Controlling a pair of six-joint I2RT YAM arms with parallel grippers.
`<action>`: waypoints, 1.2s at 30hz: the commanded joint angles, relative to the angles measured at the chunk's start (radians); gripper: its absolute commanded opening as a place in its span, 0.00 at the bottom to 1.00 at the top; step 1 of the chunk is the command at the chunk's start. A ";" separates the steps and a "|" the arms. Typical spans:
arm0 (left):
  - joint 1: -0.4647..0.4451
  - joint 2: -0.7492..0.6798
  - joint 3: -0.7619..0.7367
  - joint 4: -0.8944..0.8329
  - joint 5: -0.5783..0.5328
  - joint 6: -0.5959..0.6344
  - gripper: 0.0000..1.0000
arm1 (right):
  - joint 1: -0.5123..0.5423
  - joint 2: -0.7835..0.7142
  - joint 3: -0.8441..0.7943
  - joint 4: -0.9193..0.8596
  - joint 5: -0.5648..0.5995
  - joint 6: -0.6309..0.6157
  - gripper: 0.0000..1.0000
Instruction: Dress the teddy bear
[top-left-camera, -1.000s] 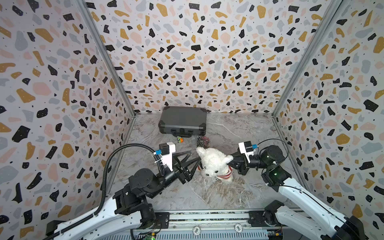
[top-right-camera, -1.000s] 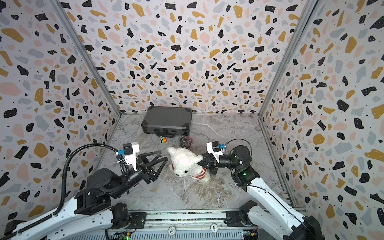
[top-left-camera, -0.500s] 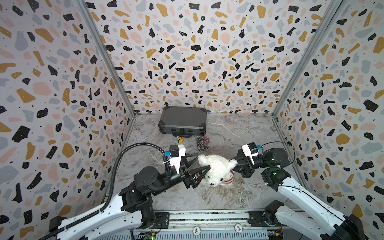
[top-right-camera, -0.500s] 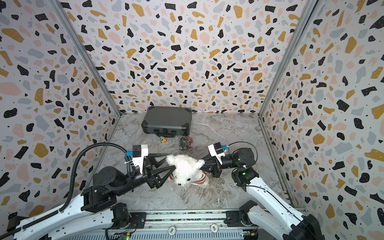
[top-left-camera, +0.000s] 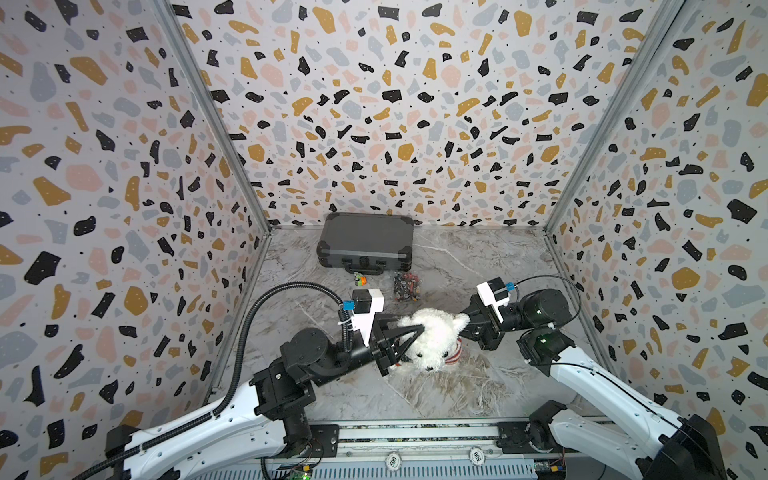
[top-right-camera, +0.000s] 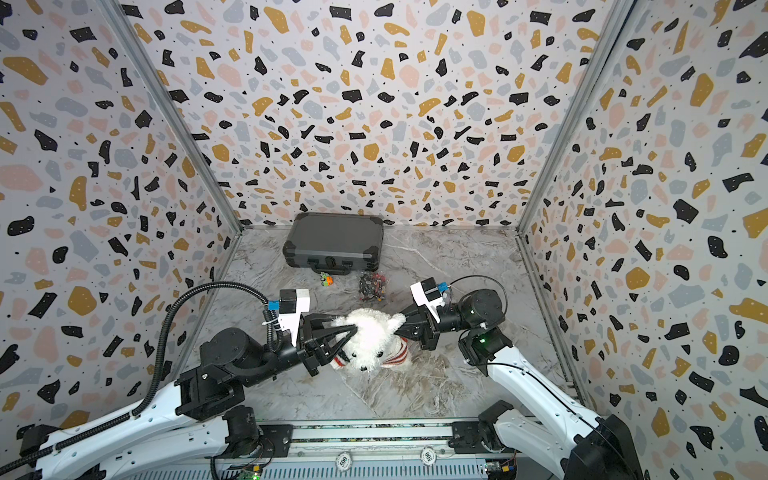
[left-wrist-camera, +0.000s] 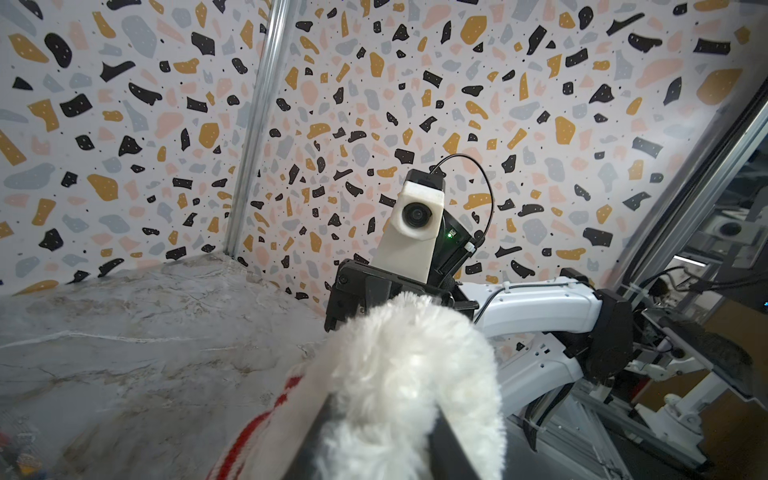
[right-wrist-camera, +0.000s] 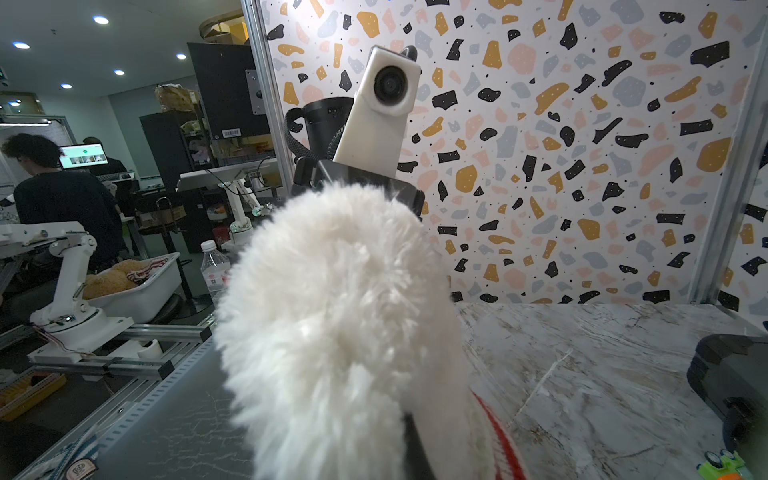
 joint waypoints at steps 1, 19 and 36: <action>0.002 -0.005 -0.001 0.067 0.027 0.004 0.10 | -0.005 -0.001 0.062 -0.074 0.064 -0.046 0.00; 0.002 0.012 0.031 -0.191 -0.366 0.022 0.00 | 0.060 -0.086 0.129 -0.508 0.473 -0.393 1.00; 0.002 0.070 0.052 -0.192 -0.268 0.039 0.00 | 0.221 0.069 0.230 -0.696 0.556 -0.600 0.85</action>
